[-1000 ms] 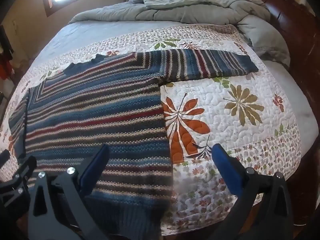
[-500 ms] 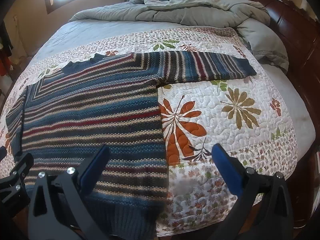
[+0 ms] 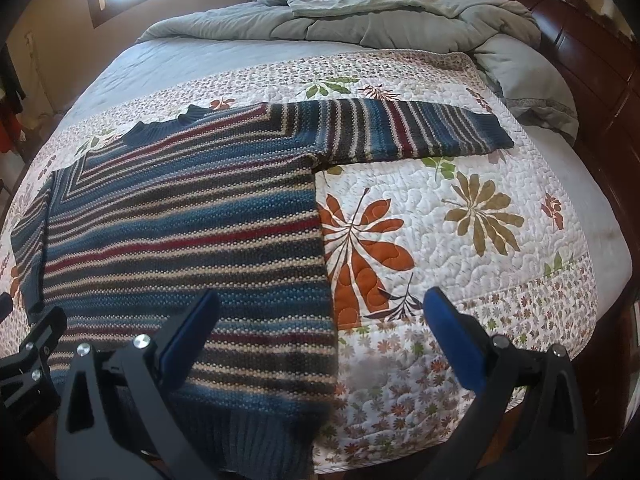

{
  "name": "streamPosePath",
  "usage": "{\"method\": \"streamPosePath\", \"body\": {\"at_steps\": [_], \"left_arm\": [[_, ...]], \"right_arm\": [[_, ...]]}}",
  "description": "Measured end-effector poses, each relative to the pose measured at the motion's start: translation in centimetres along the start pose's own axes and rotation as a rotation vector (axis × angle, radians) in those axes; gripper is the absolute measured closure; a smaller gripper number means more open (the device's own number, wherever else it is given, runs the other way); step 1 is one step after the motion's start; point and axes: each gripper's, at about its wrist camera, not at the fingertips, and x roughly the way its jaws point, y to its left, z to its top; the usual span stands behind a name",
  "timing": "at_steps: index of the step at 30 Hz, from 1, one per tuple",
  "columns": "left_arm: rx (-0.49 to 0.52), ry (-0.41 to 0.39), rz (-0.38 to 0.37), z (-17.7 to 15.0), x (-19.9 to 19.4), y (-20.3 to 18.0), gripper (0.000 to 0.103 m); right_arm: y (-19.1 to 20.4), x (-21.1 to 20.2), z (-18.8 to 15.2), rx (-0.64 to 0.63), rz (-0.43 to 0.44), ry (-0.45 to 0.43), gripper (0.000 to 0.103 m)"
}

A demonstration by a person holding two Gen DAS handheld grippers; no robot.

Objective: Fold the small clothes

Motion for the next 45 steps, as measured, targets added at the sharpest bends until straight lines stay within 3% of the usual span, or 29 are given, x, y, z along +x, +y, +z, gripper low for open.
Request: {"method": "streamPosePath", "body": {"at_steps": [45], "left_arm": [[-0.001, 0.002, -0.002, -0.05, 0.30, 0.20, 0.003]], "right_arm": [[0.18, 0.47, -0.05, -0.012, -0.016, 0.005, 0.002]]}}
